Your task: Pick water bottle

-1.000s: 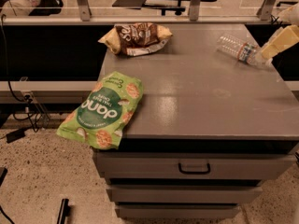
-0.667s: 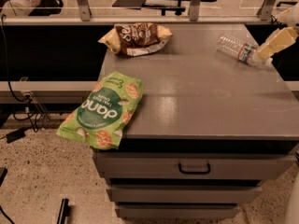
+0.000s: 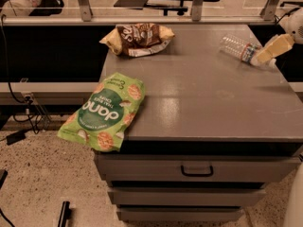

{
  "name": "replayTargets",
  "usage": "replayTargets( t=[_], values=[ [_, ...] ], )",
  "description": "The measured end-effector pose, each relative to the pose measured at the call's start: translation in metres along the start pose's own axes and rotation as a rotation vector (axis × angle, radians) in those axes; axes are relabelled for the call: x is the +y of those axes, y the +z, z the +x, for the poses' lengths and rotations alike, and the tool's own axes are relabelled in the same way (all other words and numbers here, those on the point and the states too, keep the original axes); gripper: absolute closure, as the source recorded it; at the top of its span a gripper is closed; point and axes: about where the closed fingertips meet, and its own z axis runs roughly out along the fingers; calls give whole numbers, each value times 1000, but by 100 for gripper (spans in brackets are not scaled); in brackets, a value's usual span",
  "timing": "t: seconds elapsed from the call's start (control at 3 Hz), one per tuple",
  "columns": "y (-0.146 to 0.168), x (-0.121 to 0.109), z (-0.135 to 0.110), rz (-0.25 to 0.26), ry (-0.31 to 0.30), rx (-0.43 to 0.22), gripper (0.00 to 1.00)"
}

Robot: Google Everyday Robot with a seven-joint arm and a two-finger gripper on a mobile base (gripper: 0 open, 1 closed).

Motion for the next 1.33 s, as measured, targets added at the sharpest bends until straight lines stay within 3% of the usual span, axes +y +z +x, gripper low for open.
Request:
replayTargets(
  t=[0.33, 1.0, 1.33],
  values=[
    [15, -4, 11, 15, 31, 10, 0],
    [48, -1, 37, -18, 115, -8, 3],
    [56, 0, 45, -29, 136, -4, 26]
  ],
)
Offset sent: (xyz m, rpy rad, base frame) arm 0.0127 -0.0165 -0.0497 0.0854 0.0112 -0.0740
